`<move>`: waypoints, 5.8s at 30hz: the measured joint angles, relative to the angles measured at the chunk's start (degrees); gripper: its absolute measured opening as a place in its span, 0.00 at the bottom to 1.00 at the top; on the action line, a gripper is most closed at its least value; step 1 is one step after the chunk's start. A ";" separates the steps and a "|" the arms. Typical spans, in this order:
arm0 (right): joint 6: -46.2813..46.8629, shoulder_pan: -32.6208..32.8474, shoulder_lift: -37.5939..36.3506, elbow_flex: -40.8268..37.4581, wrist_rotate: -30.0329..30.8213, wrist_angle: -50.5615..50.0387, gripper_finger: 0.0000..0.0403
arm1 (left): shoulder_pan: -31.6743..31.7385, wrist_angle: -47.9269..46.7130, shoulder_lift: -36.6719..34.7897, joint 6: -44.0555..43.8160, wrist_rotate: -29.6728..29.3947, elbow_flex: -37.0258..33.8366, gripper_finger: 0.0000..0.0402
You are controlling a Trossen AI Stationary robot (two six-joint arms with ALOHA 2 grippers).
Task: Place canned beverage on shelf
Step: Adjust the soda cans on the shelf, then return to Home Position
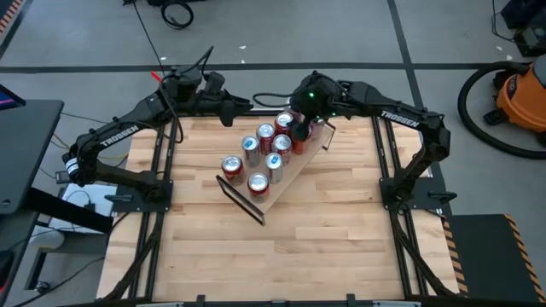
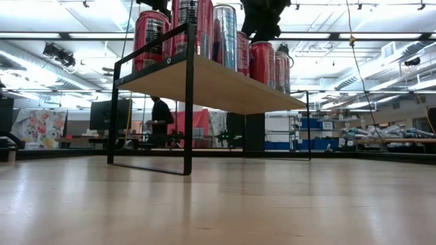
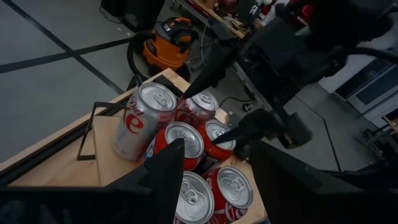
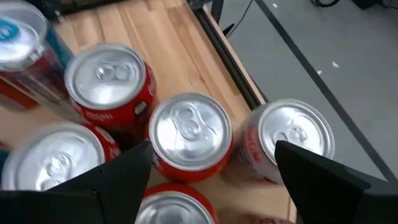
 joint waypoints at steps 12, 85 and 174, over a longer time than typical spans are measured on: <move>-3.91 -0.80 0.35 0.00 2.59 -1.77 0.87 | 0.00 0.02 -0.05 0.01 0.00 0.00 0.48; -2.86 0.90 0.28 0.61 9.44 0.96 0.87 | -0.57 0.04 1.68 1.92 -5.25 0.04 0.48; 29.53 6.98 -58.77 -57.51 5.31 44.15 0.87 | -7.02 29.70 -34.91 -0.49 -9.77 -41.95 0.48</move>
